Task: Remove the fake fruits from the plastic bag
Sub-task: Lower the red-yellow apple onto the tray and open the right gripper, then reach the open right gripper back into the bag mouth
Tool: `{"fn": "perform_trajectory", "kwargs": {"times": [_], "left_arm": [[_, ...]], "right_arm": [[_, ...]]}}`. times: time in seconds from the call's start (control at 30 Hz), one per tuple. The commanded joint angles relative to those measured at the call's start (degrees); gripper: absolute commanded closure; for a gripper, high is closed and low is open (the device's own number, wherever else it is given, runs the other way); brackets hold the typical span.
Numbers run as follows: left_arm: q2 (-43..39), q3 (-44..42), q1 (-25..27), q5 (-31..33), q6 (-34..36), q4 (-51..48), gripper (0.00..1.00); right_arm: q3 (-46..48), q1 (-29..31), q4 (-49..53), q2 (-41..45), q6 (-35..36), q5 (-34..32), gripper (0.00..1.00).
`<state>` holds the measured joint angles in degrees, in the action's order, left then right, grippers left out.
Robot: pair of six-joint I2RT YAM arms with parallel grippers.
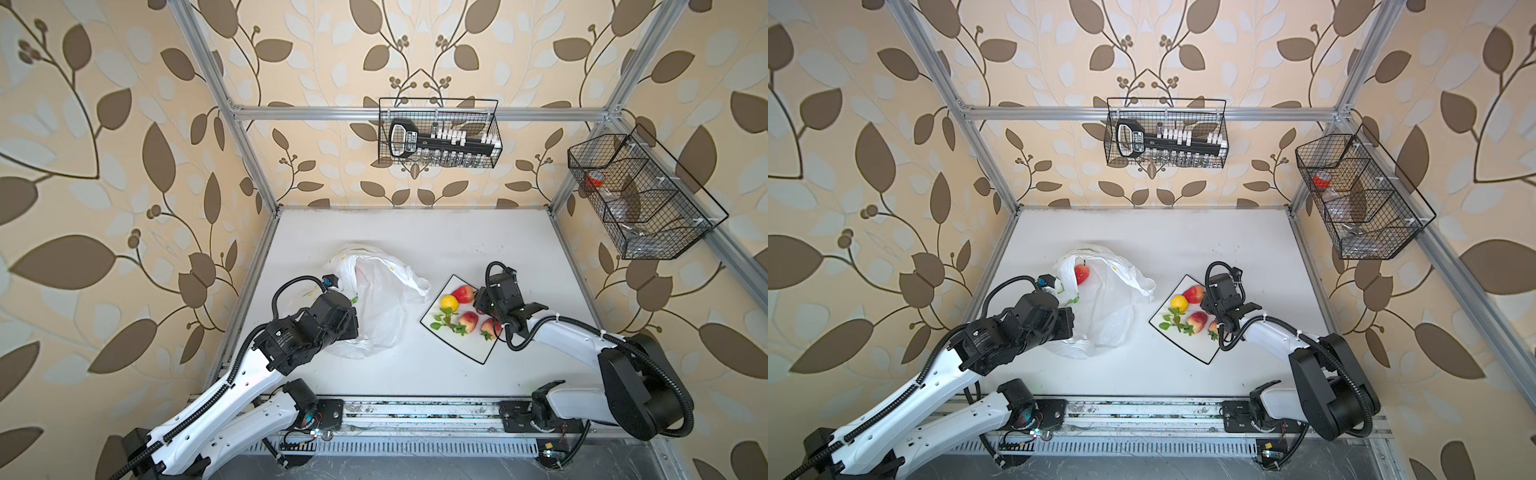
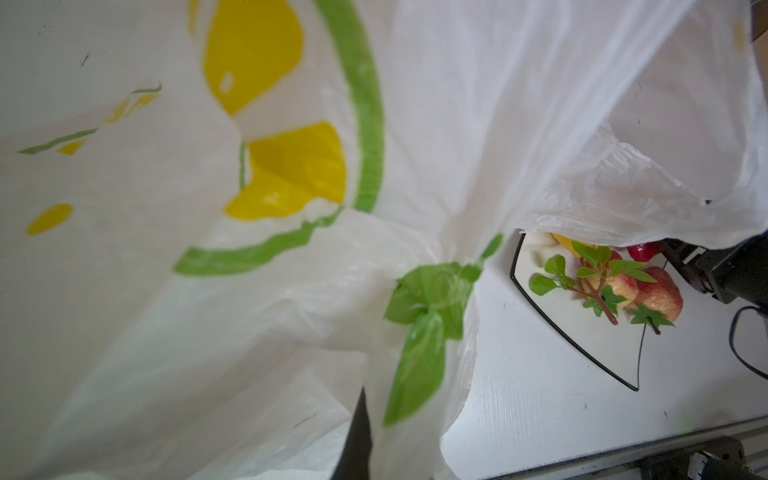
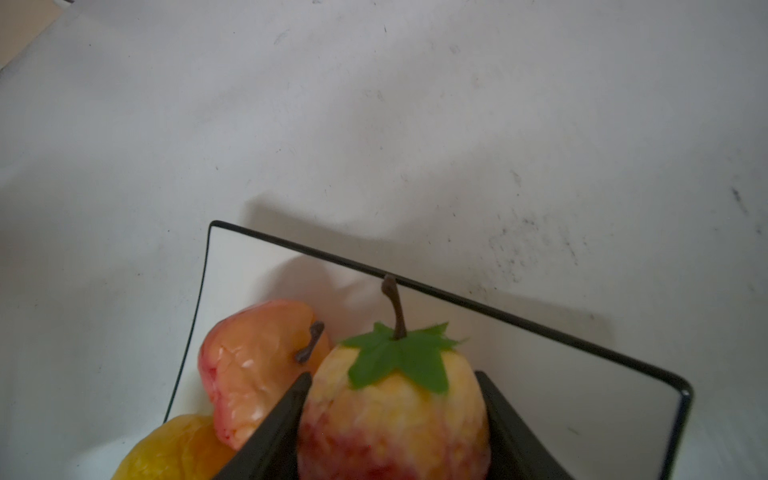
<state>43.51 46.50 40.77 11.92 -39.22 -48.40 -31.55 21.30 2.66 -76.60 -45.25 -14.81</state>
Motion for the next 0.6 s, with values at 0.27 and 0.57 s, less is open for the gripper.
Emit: {"fn": "perform_trajectory", "kwargs": {"times": [0.27,0.57], "left_arm": [[1.1,2.1,-0.5,-1.4,3.3,-2.7,1.0],[2.7,4.9,-1.1,-0.3,5.8,-5.3,1.0]], "right_arm": [[2.1,-0.1,0.5,4.4,0.3,-0.2,0.18],[1.2,-0.1,5.2,17.3,5.3,1.1,0.16]]}}
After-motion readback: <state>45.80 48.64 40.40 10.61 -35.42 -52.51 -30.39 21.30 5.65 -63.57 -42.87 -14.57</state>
